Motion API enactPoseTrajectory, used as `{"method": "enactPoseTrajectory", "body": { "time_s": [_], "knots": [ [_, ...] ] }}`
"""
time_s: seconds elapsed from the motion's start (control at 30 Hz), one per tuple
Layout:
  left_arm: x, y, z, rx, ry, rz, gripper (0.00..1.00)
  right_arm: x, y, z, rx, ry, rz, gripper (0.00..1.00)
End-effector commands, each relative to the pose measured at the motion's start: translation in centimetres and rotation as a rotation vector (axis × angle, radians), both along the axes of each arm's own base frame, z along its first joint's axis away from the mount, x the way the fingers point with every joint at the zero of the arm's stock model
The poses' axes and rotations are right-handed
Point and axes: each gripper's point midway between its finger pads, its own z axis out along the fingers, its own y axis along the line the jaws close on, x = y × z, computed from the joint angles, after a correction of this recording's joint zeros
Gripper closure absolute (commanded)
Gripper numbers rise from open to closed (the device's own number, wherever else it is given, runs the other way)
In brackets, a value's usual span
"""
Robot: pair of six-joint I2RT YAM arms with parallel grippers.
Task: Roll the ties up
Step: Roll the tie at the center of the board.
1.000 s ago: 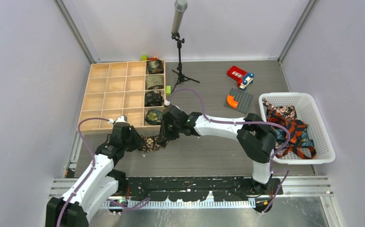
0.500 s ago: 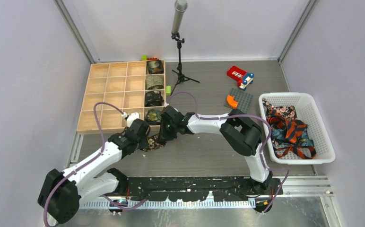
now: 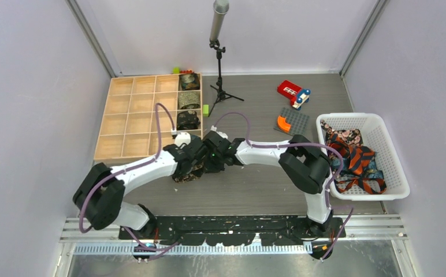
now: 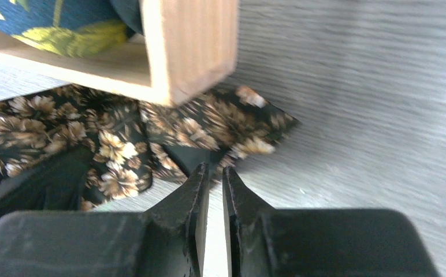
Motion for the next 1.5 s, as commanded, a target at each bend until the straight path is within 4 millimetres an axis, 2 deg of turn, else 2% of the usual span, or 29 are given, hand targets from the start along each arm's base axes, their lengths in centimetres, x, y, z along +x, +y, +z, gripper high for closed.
{"method": "enactPoseTrajectory", "body": {
  "time_s": [0.0, 0.1, 0.2, 0.3, 0.37, 0.43, 0.57, 0.8, 0.93, 1.07, 1.23, 1.47],
  "knots": [
    [0.2, 1.0, 1.1, 0.191, 0.006, 0.012, 1.0, 1.2, -2.7, 3.9, 0.001, -0.068, -0.084, 0.79],
    [0.5, 0.1, 1.5, 0.257, 0.016, -0.001, 1.0, 1.6, -3.5, 5.5, 0.064, -0.095, -0.093, 0.78],
    [0.9, -1.1, 1.7, 0.299, 0.016, -0.027, 1.0, 0.6, -1.8, 7.0, 0.235, -0.084, -0.022, 0.76],
    [1.1, -2.0, 1.3, 0.315, 0.044, -0.036, 1.0, 0.2, -1.5, 6.9, 0.288, -0.072, -0.015, 0.77],
    [1.2, -2.5, 1.0, 0.331, 0.071, -0.041, 1.0, 0.3, -2.0, 6.8, 0.281, -0.072, -0.034, 0.77],
    [1.2, -2.6, 0.5, 0.362, 0.097, -0.043, 1.0, 0.7, -3.1, 6.7, 0.267, -0.075, -0.066, 0.77],
    [1.1, -2.7, -0.7, 0.402, 0.123, -0.039, 1.0, 1.0, -6.8, 6.5, 0.197, -0.062, -0.146, 0.77],
    [1.3, -3.9, -1.9, 0.407, 0.14, -0.044, 1.0, 2.0, -15.0, 7.5, 0.068, -0.131, -0.35, 0.75],
    [1.4, -4.5, -2.7, 0.417, 0.167, -0.071, 1.0, 1.8, -16.9, 8.4, 0.051, -0.158, -0.379, 0.75],
    [1.5, -5.6, -3.4, 0.387, 0.198, -0.103, 0.82, 1.4, -17.5, 9.5, 0.064, -0.179, -0.384, 0.75],
    [1.5, -6.6, -3.1, 0.366, 0.199, -0.126, 0.59, 1.2, -18.1, 10.7, 0.06, -0.203, -0.388, 0.75],
    [1.5, -7.9, -1.9, 0.344, 0.193, -0.137, 0.43, 1.2, -18.3, 11.8, 0.066, -0.22, -0.384, 0.75]
  ]
}}
